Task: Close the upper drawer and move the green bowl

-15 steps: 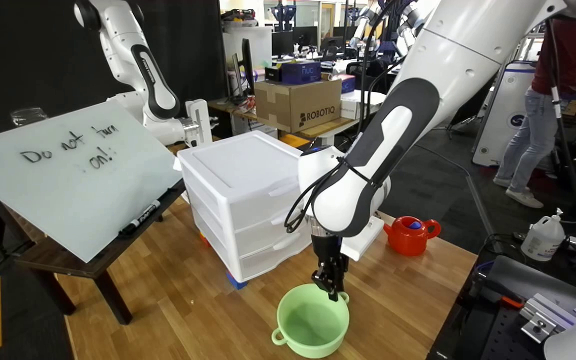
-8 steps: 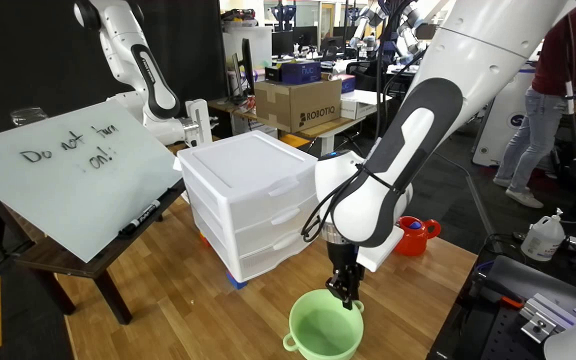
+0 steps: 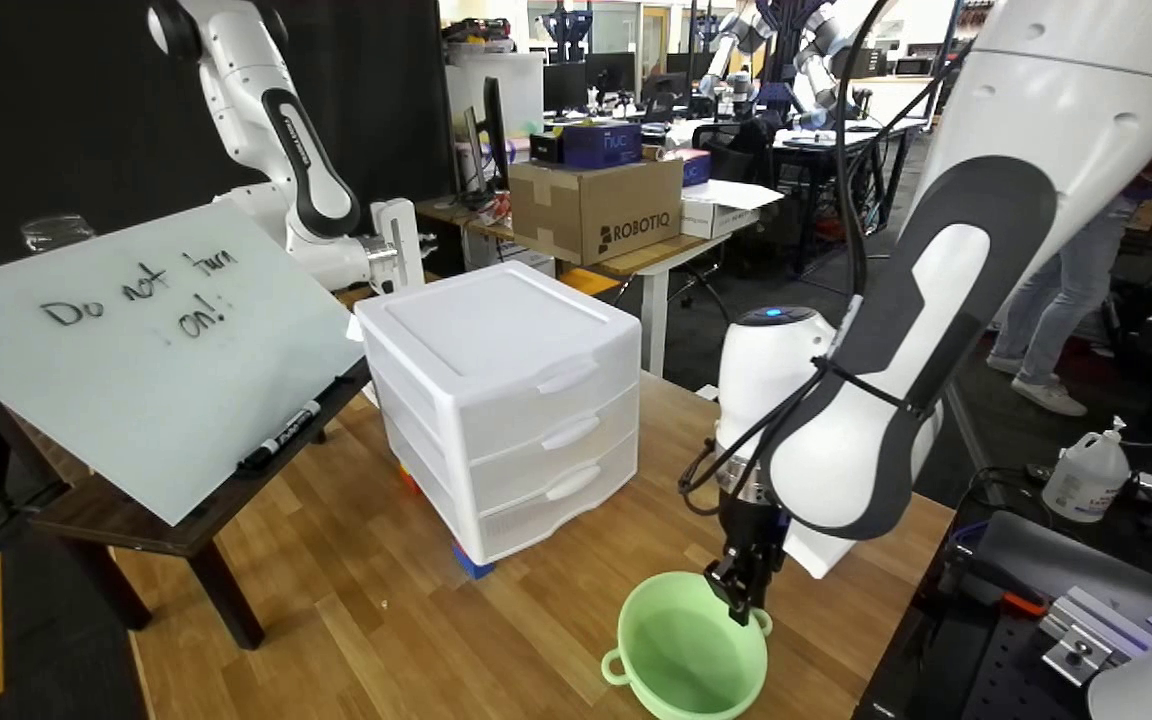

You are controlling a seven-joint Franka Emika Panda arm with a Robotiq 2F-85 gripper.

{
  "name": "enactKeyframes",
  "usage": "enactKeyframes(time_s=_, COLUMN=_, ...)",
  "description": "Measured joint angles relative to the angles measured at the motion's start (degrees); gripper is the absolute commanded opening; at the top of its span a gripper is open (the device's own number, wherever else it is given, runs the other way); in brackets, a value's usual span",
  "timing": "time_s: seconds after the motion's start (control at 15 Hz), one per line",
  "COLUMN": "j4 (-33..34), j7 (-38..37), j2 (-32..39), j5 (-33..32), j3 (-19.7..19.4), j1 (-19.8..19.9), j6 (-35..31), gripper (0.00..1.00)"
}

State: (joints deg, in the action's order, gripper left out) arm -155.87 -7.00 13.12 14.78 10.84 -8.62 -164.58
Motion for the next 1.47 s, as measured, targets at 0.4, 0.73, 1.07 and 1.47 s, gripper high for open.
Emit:
enactKeyframes(time_s=0.4, j4=-3.55, j7=0.23, j2=-1.05, j5=8.36, j3=4.29, j1=3.26, j6=-8.83, gripper=0.07)
enactKeyframes(time_s=0.73, j4=-3.48, j7=2.42, j2=-0.40, j5=15.44, j3=7.70, j1=5.97, j6=-10.95, gripper=0.07)
enactKeyframes(time_s=1.07, j4=-3.18, j7=11.49, j2=-1.18, j5=35.82, j3=19.35, j1=13.50, j6=-11.90, gripper=0.07)
enactKeyframes(time_s=1.47, j4=-1.90, j7=25.92, j2=-8.32, j5=66.06, j3=37.52, j1=26.63, j6=-10.37, gripper=0.07)
